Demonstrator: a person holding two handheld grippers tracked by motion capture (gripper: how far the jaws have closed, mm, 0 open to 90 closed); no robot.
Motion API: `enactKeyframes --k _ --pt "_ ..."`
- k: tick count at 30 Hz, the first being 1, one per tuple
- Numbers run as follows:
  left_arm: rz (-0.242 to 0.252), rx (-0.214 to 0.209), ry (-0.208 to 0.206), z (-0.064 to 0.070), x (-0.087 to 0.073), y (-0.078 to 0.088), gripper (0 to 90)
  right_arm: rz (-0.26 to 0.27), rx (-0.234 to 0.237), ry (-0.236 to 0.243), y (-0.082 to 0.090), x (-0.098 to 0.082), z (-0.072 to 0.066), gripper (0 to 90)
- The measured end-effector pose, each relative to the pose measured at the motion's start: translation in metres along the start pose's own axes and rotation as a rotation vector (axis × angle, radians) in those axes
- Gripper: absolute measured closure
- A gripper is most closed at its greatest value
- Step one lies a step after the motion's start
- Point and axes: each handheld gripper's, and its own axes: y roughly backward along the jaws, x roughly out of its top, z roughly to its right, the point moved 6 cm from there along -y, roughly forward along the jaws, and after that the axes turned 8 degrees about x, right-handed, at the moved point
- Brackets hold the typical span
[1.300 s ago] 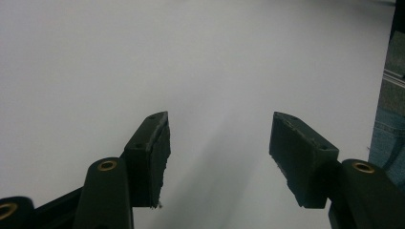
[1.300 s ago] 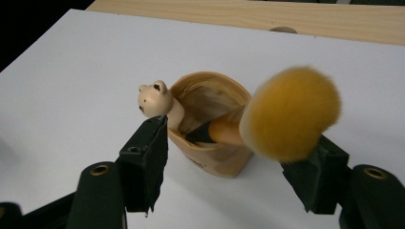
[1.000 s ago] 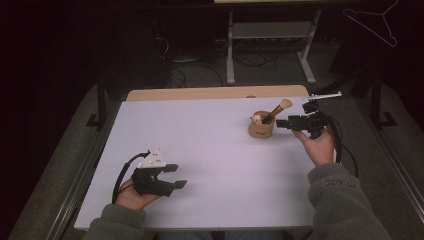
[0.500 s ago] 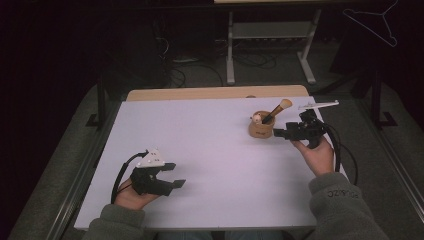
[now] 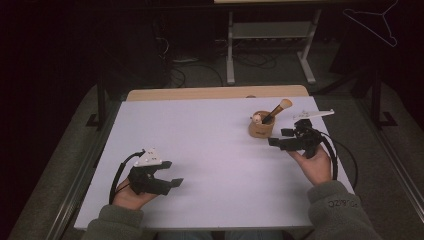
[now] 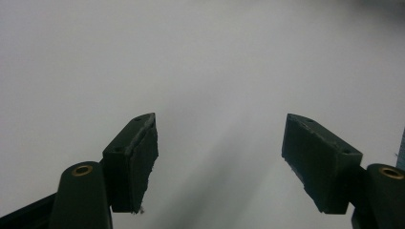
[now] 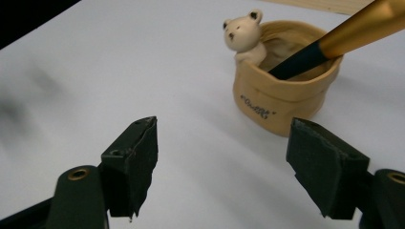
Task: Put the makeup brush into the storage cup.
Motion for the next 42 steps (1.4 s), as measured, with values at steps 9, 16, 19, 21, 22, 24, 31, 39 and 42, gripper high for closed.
enactKeyframes --k 9,16,19,21,22,24,31,39,42 --pt "0.01 0.024 0.032 -0.004 -0.002 0.003 25.9 -0.002 0.007 0.044 0.0 -0.016 -0.014 23.4" --pt "0.006 0.038 0.037 -0.006 -0.004 0.004 25.0 -0.008 0.009 0.066 0.001 -0.027 -0.022 22.8" --pt "0.001 0.046 0.033 -0.007 -0.006 0.004 24.8 -0.012 0.012 0.062 0.001 -0.032 -0.024 21.7" --pt "0.009 0.048 0.046 -0.007 -0.006 0.005 24.8 -0.012 0.015 0.067 0.001 -0.036 -0.026 21.6" --pt "0.004 0.049 0.044 -0.008 -0.007 0.005 24.6 -0.014 0.018 0.072 0.001 -0.038 -0.026 21.4" --pt "0.004 0.051 0.043 -0.008 -0.007 0.006 24.5 -0.02 0.02 0.071 0.0 -0.042 -0.027 20.8" --pt "0.005 0.061 0.045 -0.009 -0.01 0.007 24.1 -0.016 0.024 0.07 0.002 -0.052 -0.032 20.1" --pt "0.0 0.062 0.034 -0.01 -0.013 0.008 23.2 -0.018 0.027 0.072 0.002 -0.059 -0.037 18.8" --pt "-0.006 0.062 0.03 -0.01 -0.014 0.008 23.2 -0.017 0.032 0.081 0.002 -0.061 -0.038 18.4"
